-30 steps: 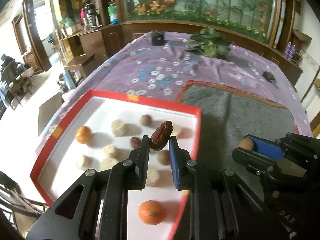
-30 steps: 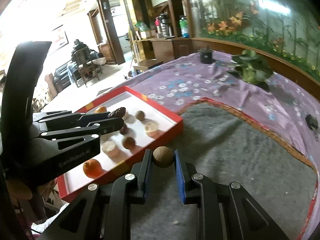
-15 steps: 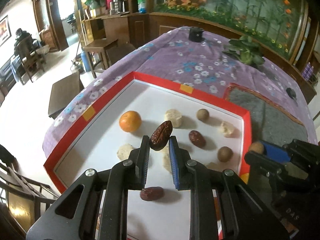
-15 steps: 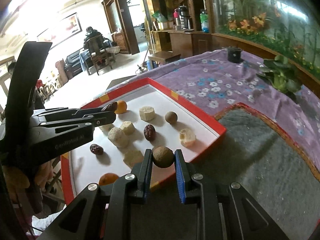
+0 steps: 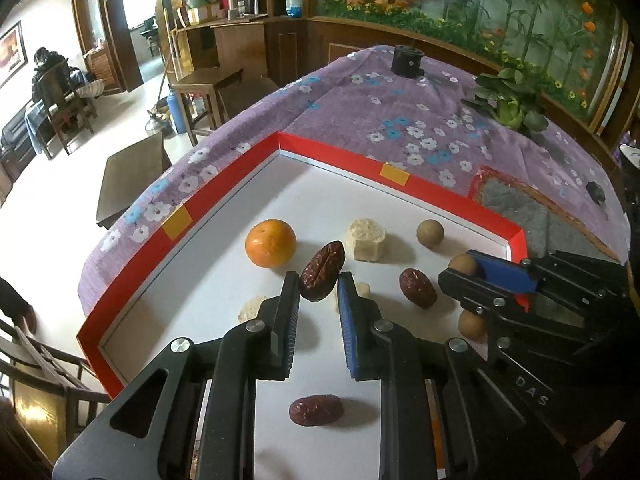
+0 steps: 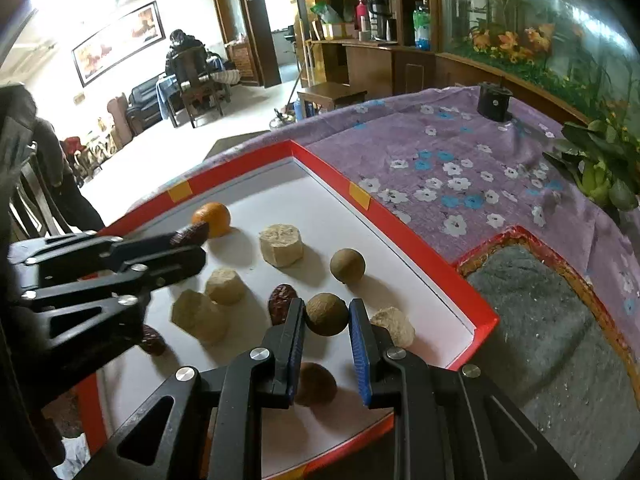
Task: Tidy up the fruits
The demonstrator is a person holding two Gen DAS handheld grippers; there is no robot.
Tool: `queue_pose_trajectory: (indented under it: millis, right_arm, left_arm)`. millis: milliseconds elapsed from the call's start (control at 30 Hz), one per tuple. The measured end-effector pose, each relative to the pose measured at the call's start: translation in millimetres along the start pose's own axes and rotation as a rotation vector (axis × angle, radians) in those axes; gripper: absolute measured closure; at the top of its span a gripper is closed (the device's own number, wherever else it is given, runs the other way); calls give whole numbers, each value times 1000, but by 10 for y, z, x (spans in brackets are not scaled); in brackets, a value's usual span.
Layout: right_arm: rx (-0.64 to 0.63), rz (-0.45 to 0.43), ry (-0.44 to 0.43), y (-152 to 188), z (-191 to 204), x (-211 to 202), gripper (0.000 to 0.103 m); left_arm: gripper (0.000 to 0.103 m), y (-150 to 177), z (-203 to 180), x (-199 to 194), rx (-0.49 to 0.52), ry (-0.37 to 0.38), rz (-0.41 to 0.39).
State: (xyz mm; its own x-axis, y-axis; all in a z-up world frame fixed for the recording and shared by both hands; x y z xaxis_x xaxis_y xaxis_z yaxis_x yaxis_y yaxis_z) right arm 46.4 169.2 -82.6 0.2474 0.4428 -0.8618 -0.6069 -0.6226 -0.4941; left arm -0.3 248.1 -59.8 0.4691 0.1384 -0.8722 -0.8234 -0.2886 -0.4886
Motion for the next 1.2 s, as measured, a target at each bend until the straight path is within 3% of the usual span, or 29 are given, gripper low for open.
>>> queue_pose_trajectory:
  millis: [300, 367, 667, 733, 767, 800, 867, 967, 1200]
  right_arm:
    - [25, 14, -18, 41, -43, 94, 82]
    - [18, 9, -17, 46, -26, 78, 78]
    - [41, -34, -24, 96, 10, -112, 74]
    - [55, -62, -26, 113, 14, -223, 74]
    - [62, -77, -19, 125, 14, -284, 74]
    - [67, -89, -12, 141, 17, -337, 74]
    - [77, -121, 1, 171, 28, -458, 73]
    - [98, -172, 23, 220, 45, -626, 60]
    - [152, -263, 29, 327, 47, -967, 56]
  left_arm:
    - [84, 43, 11, 63, 8, -16, 35]
    - [84, 52, 18, 79, 7, -24, 42]
    - [83, 66, 46, 29, -7, -46, 19]
    - [71, 70, 21, -25, -11, -24, -1]
    - [57, 70, 11, -57, -17, -11, -13]
    - [51, 66, 4, -121, -26, 1, -39]
    - [50, 58, 7, -223, -33, -9, -78]
    - [48, 58, -3, -379, -29, -26, -121]
    - [46, 105, 5, -778, -38, -73, -213]
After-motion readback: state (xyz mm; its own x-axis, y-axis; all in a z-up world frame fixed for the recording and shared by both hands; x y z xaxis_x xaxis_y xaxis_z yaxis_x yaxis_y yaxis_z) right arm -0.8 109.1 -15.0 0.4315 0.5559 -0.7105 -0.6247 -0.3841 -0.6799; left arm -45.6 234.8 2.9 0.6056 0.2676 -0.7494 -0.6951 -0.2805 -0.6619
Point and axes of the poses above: each gripper's, at about its wrist camera, not at the fingertips, and x roughly the way its jaws point, z to its left, y to its underside, the point moved 10 cm from there along x, roughly the way its jaws point, and after that the axes turned 7 degrees about z, right-handed, at the moved point
